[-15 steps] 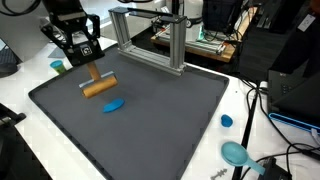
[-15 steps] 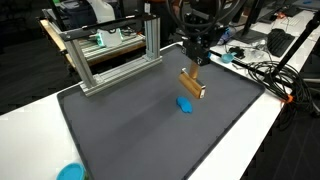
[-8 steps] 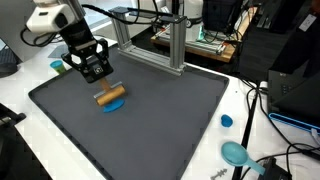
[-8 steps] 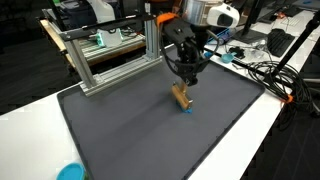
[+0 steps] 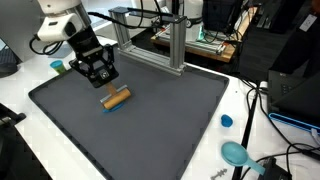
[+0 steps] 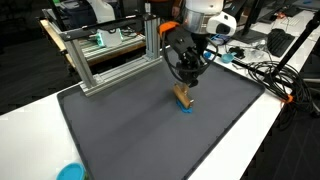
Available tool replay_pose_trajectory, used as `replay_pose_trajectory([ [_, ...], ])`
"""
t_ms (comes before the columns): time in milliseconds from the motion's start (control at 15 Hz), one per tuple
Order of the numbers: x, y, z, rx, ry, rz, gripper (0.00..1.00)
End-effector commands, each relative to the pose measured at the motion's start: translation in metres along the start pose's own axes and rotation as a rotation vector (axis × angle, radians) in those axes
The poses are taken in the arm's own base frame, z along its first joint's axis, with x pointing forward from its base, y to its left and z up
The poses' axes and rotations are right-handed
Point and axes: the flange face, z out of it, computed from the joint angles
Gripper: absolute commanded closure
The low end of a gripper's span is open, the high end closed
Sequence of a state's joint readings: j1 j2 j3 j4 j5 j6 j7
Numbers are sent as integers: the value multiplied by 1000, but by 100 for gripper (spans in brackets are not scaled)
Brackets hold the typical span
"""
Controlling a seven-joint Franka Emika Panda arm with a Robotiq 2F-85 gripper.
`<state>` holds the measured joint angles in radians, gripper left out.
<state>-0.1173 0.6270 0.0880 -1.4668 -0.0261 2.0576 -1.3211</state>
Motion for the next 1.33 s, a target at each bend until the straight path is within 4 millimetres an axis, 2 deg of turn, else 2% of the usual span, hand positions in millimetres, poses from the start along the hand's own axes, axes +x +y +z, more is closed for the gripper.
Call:
replay_pose_trajectory([
  [0, 1, -2, -8, -51, -25, 3, 78],
  [133, 0, -4, -18, -77, -8, 10, 78],
  [333, 1, 1, -17, -108, -22, 15, 78],
  [600, -1, 3, 0, -89, -77, 23, 78],
  [867, 7, -2, 20, -35, -93, -10, 78],
  [1267, 18, -3, 32, 20, -41, -64, 78],
])
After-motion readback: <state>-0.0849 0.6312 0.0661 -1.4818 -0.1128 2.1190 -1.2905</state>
